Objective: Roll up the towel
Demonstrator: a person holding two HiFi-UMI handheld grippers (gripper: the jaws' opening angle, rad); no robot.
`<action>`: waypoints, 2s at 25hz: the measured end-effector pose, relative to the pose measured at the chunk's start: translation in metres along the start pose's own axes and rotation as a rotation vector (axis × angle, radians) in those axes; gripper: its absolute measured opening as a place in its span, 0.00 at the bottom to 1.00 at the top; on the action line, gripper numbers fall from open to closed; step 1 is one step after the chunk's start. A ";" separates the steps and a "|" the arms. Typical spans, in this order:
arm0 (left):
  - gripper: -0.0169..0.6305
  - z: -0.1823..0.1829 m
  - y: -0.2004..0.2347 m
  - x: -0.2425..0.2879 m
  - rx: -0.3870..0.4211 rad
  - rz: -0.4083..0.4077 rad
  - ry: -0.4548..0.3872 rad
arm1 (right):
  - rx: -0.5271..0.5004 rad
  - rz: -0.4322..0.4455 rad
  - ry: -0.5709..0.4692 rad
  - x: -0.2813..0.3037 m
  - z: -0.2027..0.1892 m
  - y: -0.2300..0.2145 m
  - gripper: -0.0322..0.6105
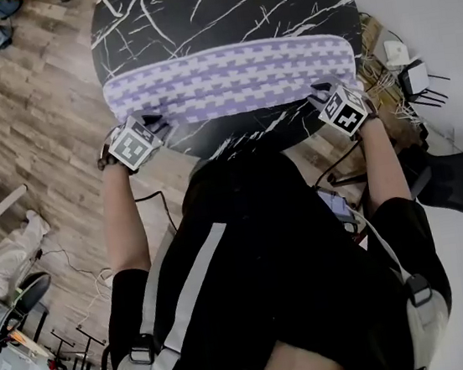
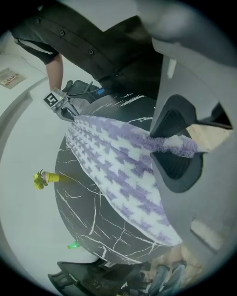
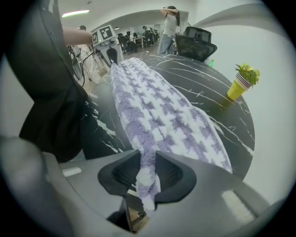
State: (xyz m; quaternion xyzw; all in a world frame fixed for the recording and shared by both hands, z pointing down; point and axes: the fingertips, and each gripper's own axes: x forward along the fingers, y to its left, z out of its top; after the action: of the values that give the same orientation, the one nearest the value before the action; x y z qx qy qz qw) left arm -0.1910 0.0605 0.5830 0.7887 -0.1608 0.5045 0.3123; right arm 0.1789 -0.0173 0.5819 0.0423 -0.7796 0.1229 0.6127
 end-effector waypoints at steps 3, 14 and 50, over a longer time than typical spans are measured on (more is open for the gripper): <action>0.20 0.008 0.010 -0.007 -0.018 -0.015 0.001 | 0.009 0.001 -0.021 -0.005 0.007 -0.017 0.23; 0.23 0.029 0.062 -0.007 0.030 0.128 0.021 | -0.059 -0.100 -0.025 0.003 0.030 -0.078 0.23; 0.33 -0.006 0.067 -0.044 -0.314 0.595 -0.237 | 0.248 -0.417 -0.224 -0.014 0.016 -0.073 0.25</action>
State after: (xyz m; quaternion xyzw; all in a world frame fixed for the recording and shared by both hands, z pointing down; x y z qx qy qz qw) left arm -0.2529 0.0118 0.5671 0.7027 -0.4942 0.4475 0.2483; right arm 0.1830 -0.0934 0.5748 0.2902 -0.7960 0.0832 0.5246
